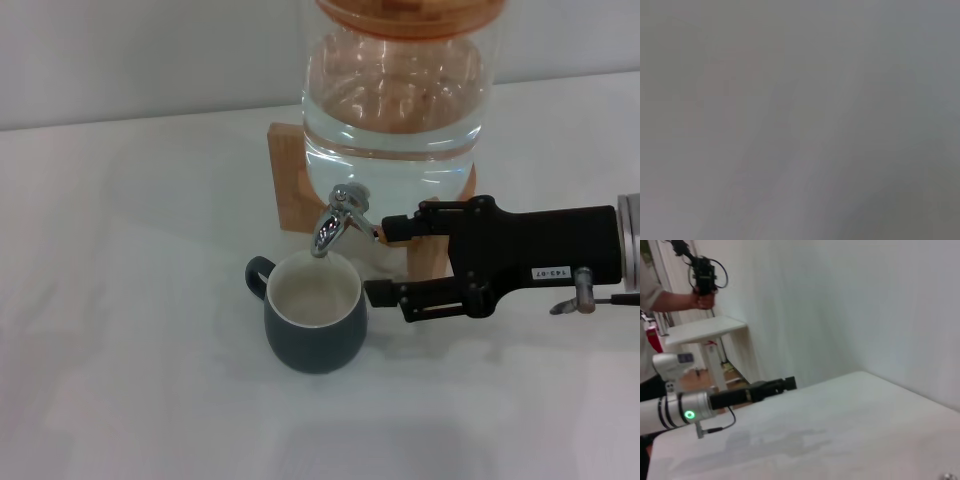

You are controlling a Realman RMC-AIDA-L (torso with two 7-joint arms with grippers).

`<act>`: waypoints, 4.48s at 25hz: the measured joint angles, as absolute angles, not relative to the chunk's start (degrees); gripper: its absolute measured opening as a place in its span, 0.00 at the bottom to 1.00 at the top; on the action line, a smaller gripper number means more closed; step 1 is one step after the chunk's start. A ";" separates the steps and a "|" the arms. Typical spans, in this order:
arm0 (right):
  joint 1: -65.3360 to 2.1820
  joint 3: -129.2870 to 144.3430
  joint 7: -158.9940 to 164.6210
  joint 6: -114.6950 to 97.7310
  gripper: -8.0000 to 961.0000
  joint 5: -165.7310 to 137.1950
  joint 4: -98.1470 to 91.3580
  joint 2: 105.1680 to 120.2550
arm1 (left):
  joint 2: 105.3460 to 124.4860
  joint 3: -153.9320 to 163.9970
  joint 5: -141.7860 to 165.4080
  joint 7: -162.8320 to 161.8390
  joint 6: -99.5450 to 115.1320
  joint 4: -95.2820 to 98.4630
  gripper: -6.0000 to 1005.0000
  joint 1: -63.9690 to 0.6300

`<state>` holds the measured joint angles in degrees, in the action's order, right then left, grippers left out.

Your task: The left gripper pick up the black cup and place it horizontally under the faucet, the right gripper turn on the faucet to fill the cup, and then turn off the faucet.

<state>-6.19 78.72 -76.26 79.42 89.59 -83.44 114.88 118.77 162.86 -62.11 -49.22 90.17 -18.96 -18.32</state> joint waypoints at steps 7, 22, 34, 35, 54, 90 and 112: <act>-6.84 79.57 -76.29 77.90 0.83 88.70 -82.16 115.00 | 118.83 162.86 -62.13 -49.22 90.17 -18.73 0.52 -18.66; -7.56 81.78 -76.26 77.95 0.83 89.08 -82.38 115.05 | 118.75 162.86 -62.14 -49.21 90.17 -18.63 0.52 -18.72; -7.13 81.26 -76.37 80.76 0.83 90.16 -82.78 115.04 | 118.77 162.86 -62.14 -49.21 90.17 -18.85 0.52 -18.67; -7.10 81.23 -76.45 81.23 0.83 90.53 -82.86 115.03 | 118.75 162.86 -62.14 -49.21 90.17 -18.85 0.52 -18.69; -7.50 92.08 -76.64 74.07 0.83 92.31 -84.15 115.14 | 118.83 162.86 -62.14 -49.08 90.17 -18.61 0.52 -19.07; -8.04 94.41 -76.23 65.03 0.83 90.09 -83.49 114.79 | 118.83 162.86 -62.14 -48.95 90.08 -18.81 0.52 -18.72; -8.06 90.49 -76.64 67.27 0.83 90.56 -81.90 114.87 | 118.82 162.86 -62.14 -48.95 90.09 -18.95 0.52 -18.90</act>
<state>-8.06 90.49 -76.64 67.27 90.56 -81.90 114.87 118.82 162.86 -62.14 -48.95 90.09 -18.95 -18.90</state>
